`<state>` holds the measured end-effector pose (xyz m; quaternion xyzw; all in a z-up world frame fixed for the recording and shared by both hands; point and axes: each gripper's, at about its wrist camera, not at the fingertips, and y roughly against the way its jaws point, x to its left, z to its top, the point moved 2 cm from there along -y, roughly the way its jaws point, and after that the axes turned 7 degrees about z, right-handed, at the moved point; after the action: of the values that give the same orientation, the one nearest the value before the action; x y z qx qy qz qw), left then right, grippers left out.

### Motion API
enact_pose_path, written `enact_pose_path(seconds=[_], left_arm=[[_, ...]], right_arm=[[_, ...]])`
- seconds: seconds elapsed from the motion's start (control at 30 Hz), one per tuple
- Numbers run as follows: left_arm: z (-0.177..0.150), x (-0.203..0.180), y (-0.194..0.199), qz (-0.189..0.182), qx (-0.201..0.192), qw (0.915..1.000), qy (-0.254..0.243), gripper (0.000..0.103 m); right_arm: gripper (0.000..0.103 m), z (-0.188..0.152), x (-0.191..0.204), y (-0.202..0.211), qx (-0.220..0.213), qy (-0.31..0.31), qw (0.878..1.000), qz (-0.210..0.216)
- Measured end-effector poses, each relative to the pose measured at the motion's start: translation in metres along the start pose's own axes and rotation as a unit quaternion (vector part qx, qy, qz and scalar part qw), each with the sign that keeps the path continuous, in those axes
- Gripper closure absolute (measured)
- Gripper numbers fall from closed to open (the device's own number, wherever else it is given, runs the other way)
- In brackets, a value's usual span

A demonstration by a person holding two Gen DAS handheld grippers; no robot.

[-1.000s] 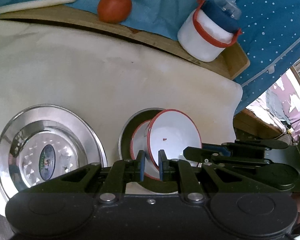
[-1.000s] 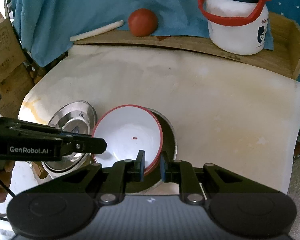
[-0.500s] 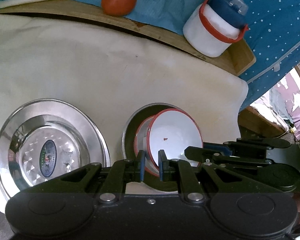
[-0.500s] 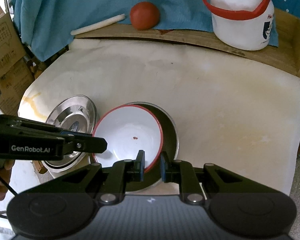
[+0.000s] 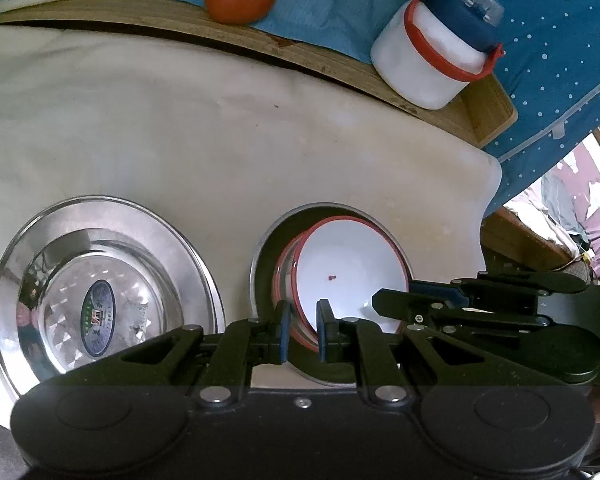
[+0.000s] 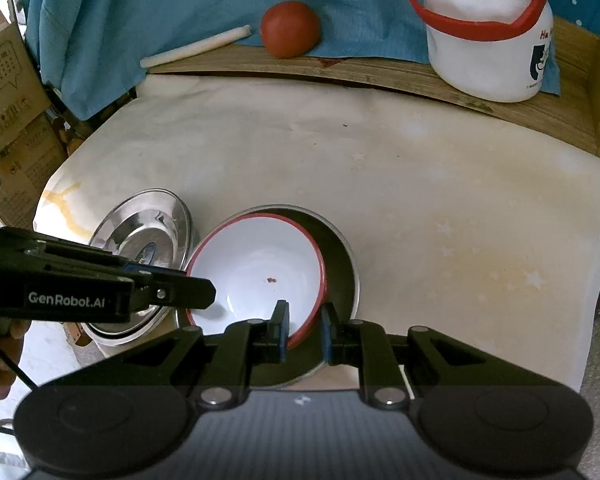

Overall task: Organize plates and bowls
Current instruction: 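Lower the white bowl into the steel bowl and open both grippers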

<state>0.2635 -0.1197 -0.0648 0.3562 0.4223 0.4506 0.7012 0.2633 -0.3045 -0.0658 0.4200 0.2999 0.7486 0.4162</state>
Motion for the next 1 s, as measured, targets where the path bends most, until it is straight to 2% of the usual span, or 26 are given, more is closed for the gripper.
enact_pose_path(seconds=[0.6,1.0], left_arm=[[-0.001,0.0,0.001,0.001,-0.003,1.0,-0.001,0.088],[-0.004,0.001,0.011,0.011,-0.017,0.9998,-0.006,0.084]], right_arm=[[0.082,-0.001,0.001,0.0,0.0,-0.003,1.0,-0.001],[0.075,-0.005,0.003,0.005,-0.014,-0.004,1.0,-0.009]])
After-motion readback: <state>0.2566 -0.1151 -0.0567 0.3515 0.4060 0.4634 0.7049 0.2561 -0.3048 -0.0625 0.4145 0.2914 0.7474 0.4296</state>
